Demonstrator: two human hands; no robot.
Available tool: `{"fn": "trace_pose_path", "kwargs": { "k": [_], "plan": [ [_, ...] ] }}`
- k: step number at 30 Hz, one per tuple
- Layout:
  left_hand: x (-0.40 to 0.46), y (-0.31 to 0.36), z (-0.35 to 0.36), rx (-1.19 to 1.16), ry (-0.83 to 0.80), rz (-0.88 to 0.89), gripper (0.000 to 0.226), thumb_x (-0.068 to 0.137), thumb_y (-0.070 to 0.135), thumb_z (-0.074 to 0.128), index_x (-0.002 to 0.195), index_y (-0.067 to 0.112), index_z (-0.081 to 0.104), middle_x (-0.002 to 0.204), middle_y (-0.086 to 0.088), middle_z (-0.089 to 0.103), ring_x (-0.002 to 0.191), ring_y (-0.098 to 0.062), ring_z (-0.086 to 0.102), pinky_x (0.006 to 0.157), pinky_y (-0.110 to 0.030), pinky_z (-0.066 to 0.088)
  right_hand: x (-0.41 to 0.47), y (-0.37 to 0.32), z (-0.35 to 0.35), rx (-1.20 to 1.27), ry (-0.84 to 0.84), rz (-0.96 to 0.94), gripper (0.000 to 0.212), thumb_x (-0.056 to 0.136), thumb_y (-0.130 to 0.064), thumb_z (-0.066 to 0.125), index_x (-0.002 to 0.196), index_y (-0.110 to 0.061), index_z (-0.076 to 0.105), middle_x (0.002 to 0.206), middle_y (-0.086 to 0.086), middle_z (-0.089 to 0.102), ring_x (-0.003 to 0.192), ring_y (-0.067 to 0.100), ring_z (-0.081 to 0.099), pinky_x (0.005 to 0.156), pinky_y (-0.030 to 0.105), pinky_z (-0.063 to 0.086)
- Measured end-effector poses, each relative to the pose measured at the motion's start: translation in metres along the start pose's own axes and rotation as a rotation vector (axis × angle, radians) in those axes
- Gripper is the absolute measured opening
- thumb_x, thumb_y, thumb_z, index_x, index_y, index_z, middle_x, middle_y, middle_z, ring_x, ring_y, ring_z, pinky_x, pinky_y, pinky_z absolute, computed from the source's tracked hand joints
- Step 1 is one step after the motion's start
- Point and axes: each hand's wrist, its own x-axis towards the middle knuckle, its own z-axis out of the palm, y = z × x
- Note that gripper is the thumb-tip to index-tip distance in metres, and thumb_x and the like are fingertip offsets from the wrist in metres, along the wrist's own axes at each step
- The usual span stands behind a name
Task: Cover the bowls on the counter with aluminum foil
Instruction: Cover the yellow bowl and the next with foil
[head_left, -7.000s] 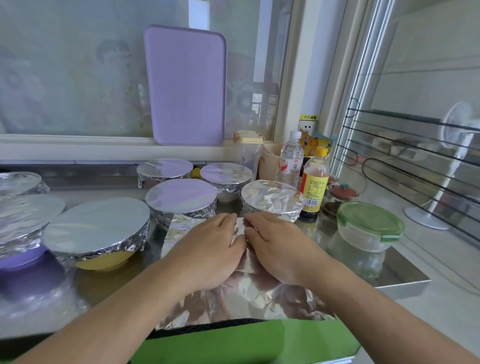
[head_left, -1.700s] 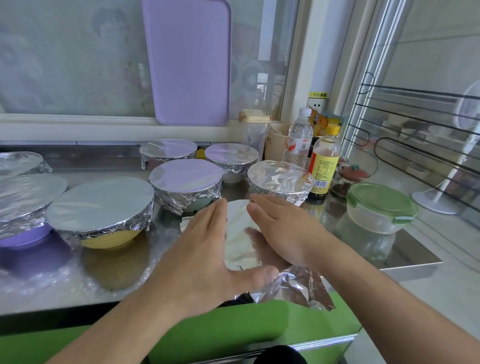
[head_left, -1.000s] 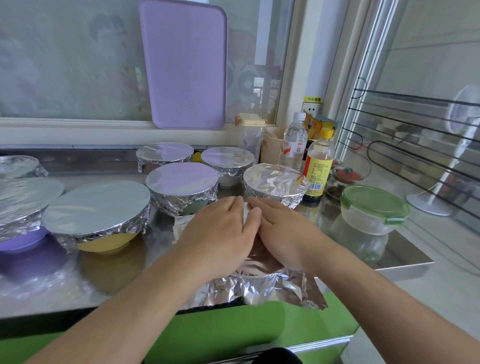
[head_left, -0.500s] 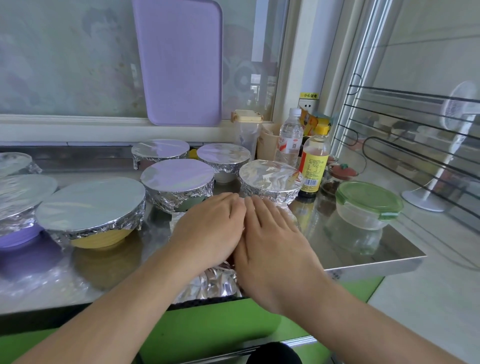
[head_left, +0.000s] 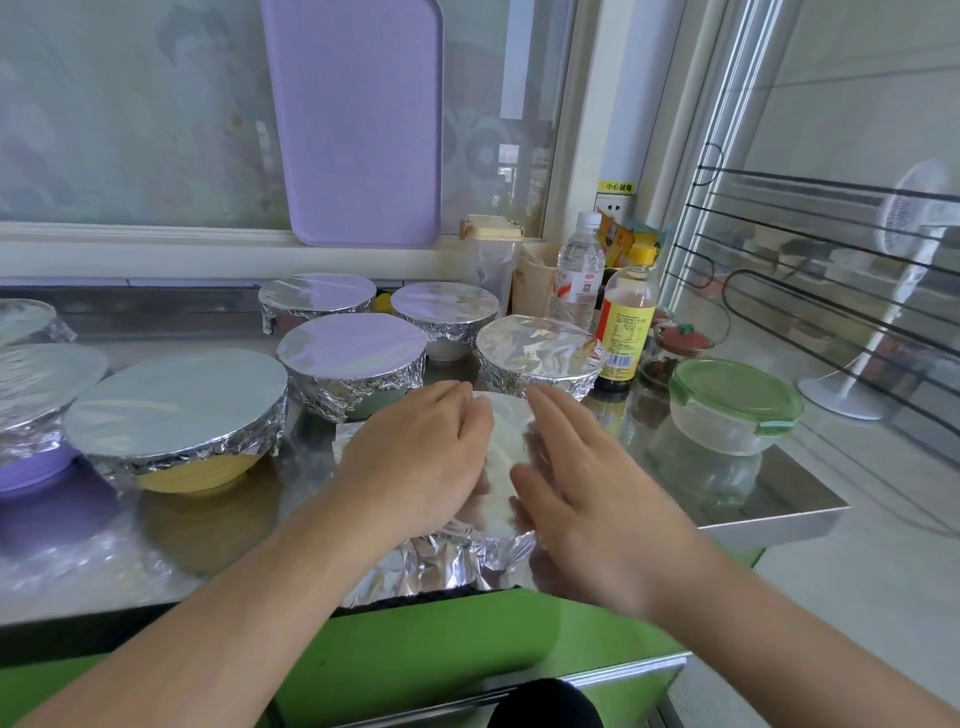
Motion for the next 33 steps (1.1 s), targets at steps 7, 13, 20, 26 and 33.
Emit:
{"fn": "trace_pose_path", "kwargs": {
  "k": [7,13,20,26,33],
  "plan": [
    [0.002,-0.008,0.003,-0.076,-0.013,-0.024,0.051,0.111,0.029,0.015,0.122,0.008,0.060,0.133,-0.006,0.061,0.123,-0.017,0.051,0.105,-0.040,0.042,0.061,0.014,0.023,-0.180,-0.132,-0.036,0.054,0.106,-0.034,0.019,0.123,-0.002,0.059,0.131,0.015,0.058,0.127,0.036,0.052,0.107,0.051,0.044],
    [-0.016,-0.017,0.008,-0.391,0.110,-0.110,0.048,0.112,0.044,0.029,0.149,0.028,0.054,0.155,0.015,0.050,0.137,0.004,0.041,0.112,-0.023,0.028,0.055,0.012,0.020,-0.249,-0.153,-0.006,0.049,0.105,-0.026,0.027,0.097,0.009,0.060,0.110,0.033,0.061,0.104,0.052,0.058,0.080,0.059,0.055],
    [-0.033,-0.024,0.012,-0.479,0.103,-0.106,0.056,0.110,0.051,0.027,0.161,0.031,0.035,0.164,0.024,0.030,0.130,0.022,0.032,0.096,0.006,0.019,0.056,0.004,0.017,-0.165,-0.058,0.050,0.040,0.110,-0.040,0.029,0.134,-0.019,0.052,0.132,0.003,0.059,0.120,0.026,0.056,0.099,0.041,0.050],
    [-0.017,-0.010,0.009,0.000,0.028,-0.067,0.074,0.102,0.060,0.008,0.150,0.015,0.043,0.151,-0.005,0.045,0.146,-0.024,0.038,0.113,-0.038,0.036,0.056,0.006,0.019,-0.264,-0.029,-0.044,0.041,0.109,-0.033,0.024,0.121,-0.012,0.057,0.121,0.008,0.059,0.109,0.030,0.056,0.094,0.046,0.050],
    [-0.014,-0.014,0.017,0.006,0.019,-0.006,0.112,0.085,0.084,-0.013,0.155,0.013,0.038,0.165,-0.003,0.035,0.154,-0.014,0.025,0.125,-0.036,0.025,0.037,0.005,0.018,-0.189,-0.015,-0.028,0.026,0.100,-0.019,0.043,0.105,0.000,0.060,0.109,0.022,0.061,0.102,0.043,0.057,0.080,0.042,0.046]
  ]
}}
